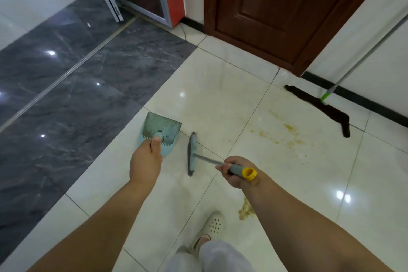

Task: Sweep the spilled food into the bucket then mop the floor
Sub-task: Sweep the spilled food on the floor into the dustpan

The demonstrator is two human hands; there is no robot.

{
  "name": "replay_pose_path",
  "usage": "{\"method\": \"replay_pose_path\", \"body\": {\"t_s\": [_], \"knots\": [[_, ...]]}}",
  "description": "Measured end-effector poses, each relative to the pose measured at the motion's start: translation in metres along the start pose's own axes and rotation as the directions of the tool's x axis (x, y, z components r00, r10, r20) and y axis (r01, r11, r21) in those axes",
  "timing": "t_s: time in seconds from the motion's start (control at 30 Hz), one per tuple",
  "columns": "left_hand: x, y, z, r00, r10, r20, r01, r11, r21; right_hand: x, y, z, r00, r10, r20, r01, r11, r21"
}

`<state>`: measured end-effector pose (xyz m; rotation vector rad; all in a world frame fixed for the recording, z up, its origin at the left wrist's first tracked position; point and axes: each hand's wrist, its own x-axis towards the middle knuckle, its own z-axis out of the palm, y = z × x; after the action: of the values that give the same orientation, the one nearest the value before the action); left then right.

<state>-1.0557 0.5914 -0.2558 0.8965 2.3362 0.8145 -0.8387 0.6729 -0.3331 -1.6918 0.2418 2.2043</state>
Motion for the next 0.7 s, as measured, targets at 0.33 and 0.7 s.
{"method": "replay_pose_path", "body": {"t_s": [0.33,0.7], "knots": [[0.023,0.046,0.056,0.991,0.042,0.126,-0.040,0.999,-0.014,-0.013,-0.053,-0.058,0.997,-0.047,-0.057,0.063,0.942,0.328],[0.024,0.092,0.107,0.920,0.192,0.341,-0.211,0.977,0.019,-0.050,-0.056,-0.135,0.991,-0.082,-0.108,0.133,0.747,0.651]]}}
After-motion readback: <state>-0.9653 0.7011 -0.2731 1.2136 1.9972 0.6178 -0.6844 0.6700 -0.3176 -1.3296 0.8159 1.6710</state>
